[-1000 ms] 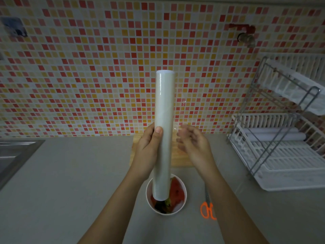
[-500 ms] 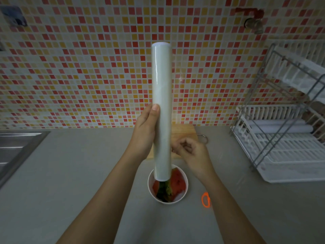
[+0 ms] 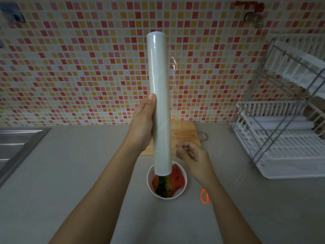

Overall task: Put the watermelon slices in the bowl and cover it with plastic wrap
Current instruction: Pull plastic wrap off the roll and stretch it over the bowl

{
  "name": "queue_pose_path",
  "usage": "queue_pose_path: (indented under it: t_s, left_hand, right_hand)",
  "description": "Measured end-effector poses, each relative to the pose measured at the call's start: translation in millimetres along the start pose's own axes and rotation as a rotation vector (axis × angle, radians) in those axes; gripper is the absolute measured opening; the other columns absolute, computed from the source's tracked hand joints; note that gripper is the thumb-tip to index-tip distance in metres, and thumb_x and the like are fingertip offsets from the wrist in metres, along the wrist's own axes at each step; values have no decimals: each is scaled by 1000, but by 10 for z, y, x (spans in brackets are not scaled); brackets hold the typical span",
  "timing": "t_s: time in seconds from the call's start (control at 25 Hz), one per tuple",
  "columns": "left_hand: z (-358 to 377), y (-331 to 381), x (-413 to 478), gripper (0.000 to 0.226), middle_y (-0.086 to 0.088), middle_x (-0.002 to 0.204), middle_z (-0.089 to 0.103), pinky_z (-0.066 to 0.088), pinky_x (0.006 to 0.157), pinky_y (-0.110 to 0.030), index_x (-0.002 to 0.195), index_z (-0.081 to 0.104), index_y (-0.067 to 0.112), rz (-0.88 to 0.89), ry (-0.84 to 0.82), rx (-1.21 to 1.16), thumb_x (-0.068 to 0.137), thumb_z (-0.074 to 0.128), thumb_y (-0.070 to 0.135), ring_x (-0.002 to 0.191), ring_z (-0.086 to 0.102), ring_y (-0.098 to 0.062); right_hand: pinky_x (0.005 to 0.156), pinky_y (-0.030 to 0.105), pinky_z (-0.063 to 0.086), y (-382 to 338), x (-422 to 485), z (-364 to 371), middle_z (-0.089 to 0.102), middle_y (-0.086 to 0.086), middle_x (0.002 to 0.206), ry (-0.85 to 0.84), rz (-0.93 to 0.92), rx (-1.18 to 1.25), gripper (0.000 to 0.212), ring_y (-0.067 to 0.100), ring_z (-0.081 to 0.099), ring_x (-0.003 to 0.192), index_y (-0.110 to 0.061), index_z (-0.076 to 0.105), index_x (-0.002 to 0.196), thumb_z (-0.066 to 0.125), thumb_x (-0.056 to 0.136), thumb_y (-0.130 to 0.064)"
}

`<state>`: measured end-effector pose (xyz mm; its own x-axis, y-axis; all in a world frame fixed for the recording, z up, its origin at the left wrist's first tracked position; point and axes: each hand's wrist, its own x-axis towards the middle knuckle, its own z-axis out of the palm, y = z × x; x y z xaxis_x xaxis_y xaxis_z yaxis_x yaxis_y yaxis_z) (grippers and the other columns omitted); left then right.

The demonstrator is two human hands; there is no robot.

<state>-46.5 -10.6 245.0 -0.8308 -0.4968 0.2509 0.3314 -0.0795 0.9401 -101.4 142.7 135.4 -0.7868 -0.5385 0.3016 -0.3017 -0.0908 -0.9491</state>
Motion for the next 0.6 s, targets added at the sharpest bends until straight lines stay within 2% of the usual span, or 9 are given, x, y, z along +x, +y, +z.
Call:
queue_pose_path:
  t_s: [0.04, 0.12, 0.2, 0.28, 0.4, 0.48, 0.56, 0.6]
  left_hand:
    - [6, -2, -9, 30, 6, 76, 69, 55, 64, -27, 97, 66, 21, -8, 3, 8, 98, 41, 38, 69, 64, -9]
    - [15, -37, -45, 32, 3, 76, 67, 55, 66, -30, 98, 65, 20, -35, 6, 43, 97, 41, 41, 70, 63, -12]
    - [46, -139, -109, 36, -4, 84, 64, 53, 76, -40, 100, 63, 18, -78, 6, 124, 97, 39, 45, 78, 61, -18]
    - [77, -267, -190, 39, -7, 92, 64, 51, 85, -47, 102, 64, 18, -105, 2, 210, 98, 37, 46, 85, 61, -21]
    - [126, -439, -291, 41, -6, 95, 71, 55, 79, -38, 104, 67, 21, -104, -17, 227, 100, 31, 41, 87, 67, -19]
    - [157, -524, -341, 35, 0, 89, 70, 55, 80, -42, 93, 65, 37, -136, 40, 273, 96, 33, 49, 88, 68, -20]
    - [166, -653, -382, 20, 8, 85, 67, 57, 73, -36, 88, 56, 45, -172, 81, 378, 84, 49, 62, 83, 68, -14]
    - [169, -709, -407, 28, 10, 86, 65, 56, 69, -30, 92, 51, 41, -207, 98, 445, 76, 59, 63, 81, 67, -10]
  right_hand:
    - [74, 20, 51, 7, -31, -8, 70, -12, 83, -10, 15, 71, 7, 8, 67, 81, -38, 65, 90, 60, 85, -37]
    - [73, 20, 52, -65, -18, 1, 69, -14, 88, 75, 34, 125, 35, 8, 67, 86, -37, 64, 97, 53, 77, -63]
    - [66, 21, 51, -202, 158, 47, 69, -14, 89, 211, 70, 118, 45, 6, 67, 83, -40, 63, 95, 42, 74, -74]
    - [61, 23, 52, -374, 373, 122, 68, -11, 88, 220, 120, 76, 50, 7, 67, 79, -42, 62, 92, 33, 73, -79]
    - [61, 34, 55, -398, 505, 252, 66, -1, 75, 284, 84, -22, 45, 17, 66, 68, -29, 61, 80, 35, 84, -66]
    - [57, 33, 47, -300, 491, 281, 57, 6, 62, 386, 18, -133, 40, 20, 55, 57, -15, 56, 73, 40, 93, -46]
    - [53, 24, 41, -140, 459, 256, 54, 10, 58, 432, 44, -209, 38, 16, 47, 53, -6, 54, 71, 43, 96, -33]
    - [49, 15, 36, -65, 440, 226, 53, 6, 56, 441, 74, -240, 36, 13, 45, 52, -7, 52, 68, 44, 96, -29]
